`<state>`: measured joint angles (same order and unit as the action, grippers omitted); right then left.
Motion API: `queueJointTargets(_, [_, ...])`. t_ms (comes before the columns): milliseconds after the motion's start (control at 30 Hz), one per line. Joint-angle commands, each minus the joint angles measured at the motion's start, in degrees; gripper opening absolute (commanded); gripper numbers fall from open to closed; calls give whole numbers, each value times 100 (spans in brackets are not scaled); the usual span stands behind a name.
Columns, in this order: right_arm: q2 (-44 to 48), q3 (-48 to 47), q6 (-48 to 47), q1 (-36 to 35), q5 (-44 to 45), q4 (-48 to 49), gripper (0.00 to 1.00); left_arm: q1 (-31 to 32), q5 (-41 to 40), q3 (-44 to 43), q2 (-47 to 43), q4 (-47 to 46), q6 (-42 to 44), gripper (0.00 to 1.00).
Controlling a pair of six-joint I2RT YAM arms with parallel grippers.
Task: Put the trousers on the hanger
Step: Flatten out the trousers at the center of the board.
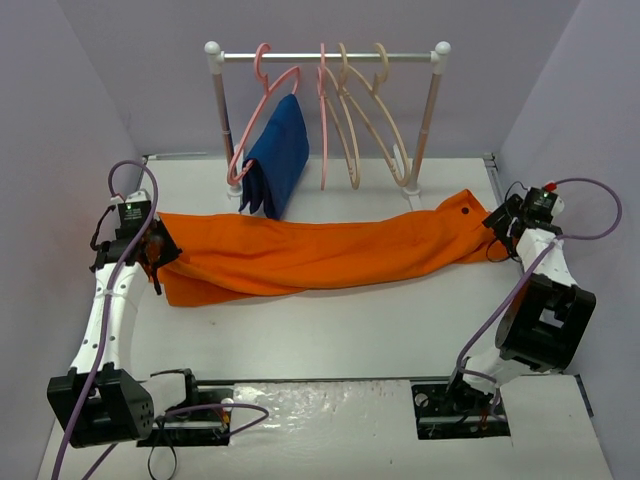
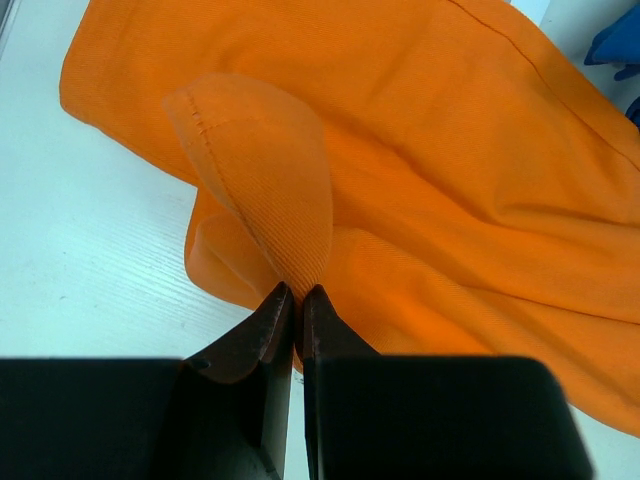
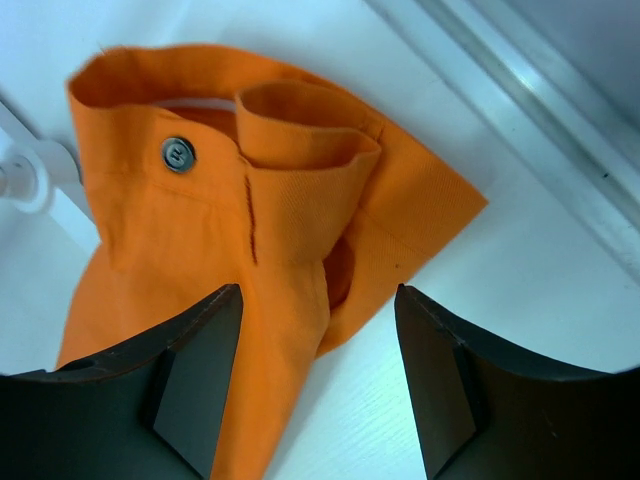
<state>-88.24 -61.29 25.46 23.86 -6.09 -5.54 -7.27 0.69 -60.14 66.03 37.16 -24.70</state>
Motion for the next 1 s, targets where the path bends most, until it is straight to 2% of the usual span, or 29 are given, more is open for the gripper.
queueJointTargets(0, [276,591,225,244,-565,1393,58,-68,108,-163,-185,-362,36,0])
queueJointTargets(167, [45,908,20,286,-1025,2056,58,-117,361,-139,-117,-402,18,0])
queueJointTargets(433, [16,937,-302,165,-1140,2321,59,-238,562,-139,-133,-455,-25,0])
queueJointTargets(967, [-735,431,-295,-277,-337,2215,56,-266,476,-94,-89,-429,-34,0])
